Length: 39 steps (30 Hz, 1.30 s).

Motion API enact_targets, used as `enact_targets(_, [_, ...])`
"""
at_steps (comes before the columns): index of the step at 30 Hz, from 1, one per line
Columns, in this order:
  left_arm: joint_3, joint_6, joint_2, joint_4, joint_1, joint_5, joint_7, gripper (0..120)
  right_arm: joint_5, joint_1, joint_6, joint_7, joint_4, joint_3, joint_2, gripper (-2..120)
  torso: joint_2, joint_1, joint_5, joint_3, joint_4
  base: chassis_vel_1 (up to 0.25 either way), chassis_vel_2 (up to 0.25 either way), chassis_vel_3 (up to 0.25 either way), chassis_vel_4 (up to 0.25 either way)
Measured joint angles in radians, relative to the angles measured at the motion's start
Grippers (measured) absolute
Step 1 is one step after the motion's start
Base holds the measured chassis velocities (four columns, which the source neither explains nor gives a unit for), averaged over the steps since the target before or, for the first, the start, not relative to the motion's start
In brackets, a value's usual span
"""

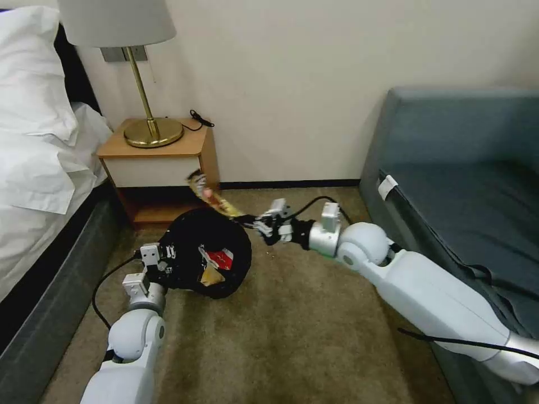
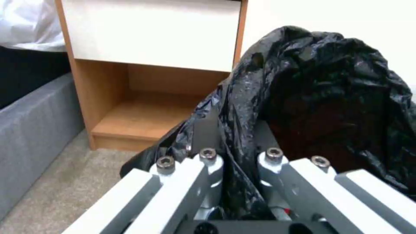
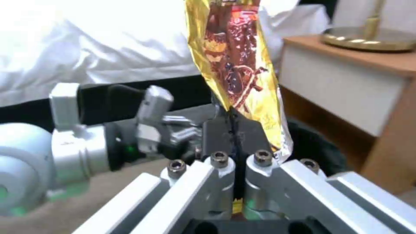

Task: Pick up the trash bin, then pick up the garbage on the floor and place it into the trash bin.

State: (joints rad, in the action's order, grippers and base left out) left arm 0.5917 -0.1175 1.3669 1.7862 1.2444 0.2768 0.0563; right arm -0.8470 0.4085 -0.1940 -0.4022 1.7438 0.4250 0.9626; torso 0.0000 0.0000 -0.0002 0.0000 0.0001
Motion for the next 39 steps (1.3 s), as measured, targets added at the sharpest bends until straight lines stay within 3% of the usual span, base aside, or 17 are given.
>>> enact_targets(6, [-0.009,0.002,0.014,0.009,0.007,-0.007,-0.001,4,0.040,-0.025,0.029,0.025,-0.142,0.086,0.080,0,0.000,0.000,0.0001,0.000,0.0001,0.000,0.000,0.000,0.000])
enact_targets(11, [-0.010,0.008,0.025,0.007,0.009,-0.017,-0.001,4,0.137,0.029,0.085,0.038,-0.298,0.098,0.158,0,0.000,0.000,0.0001,0.000,0.0001,0.000,0.000,0.000,0.000])
enact_targets(19, [-0.011,0.007,0.021,0.013,0.011,-0.018,0.000,4,0.172,0.070,0.117,0.054,-0.347,0.105,0.173,0,0.000,0.000,0.0000,0.000,-0.0003,0.000,0.000,0.000,0.000])
enact_targets(23, [-0.009,0.006,0.028,0.014,0.018,-0.021,0.000,4,0.189,0.071,0.130,0.122,-0.350,0.123,0.207,0,0.000,0.000,0.0001,0.000,0.0002,0.000,0.000,0.000,0.000])
enact_targets(29, [0.000,0.014,0.040,-0.002,0.025,-0.029,-0.002,4,0.186,0.081,0.135,0.179,-0.319,0.137,0.190,15,0.000,0.000,0.0001,0.000,0.0001,0.000,0.000,0.000,0.000])
enact_targets(32, [0.006,0.015,0.042,-0.004,0.020,-0.027,-0.003,4,0.153,0.073,0.120,0.196,-0.275,0.151,0.156,32,0.000,0.000,0.0002,0.000,-0.0004,0.000,0.000,0.000,0.000])
enact_targets(35, [0.011,0.015,0.043,-0.001,0.020,-0.026,-0.002,4,0.140,0.066,0.113,0.201,-0.260,0.161,0.146,37,0.000,0.000,0.0001,0.000,-0.0001,0.000,0.000,0.000,0.000])
enact_targets(37, [0.018,0.014,0.043,0.006,0.019,-0.022,0.002,4,0.116,0.054,0.098,0.212,-0.207,0.176,0.117,50,0.000,0.000,0.0003,0.000,0.0001,0.000,0.000,0.000,0.000])
enact_targets(39, [0.019,0.013,0.042,0.008,0.019,-0.021,0.003,4,0.105,0.053,0.091,0.220,-0.183,0.176,0.105,56,0.000,0.000,0.0001,0.000,-0.0001,0.000,0.000,0.000,0.000])
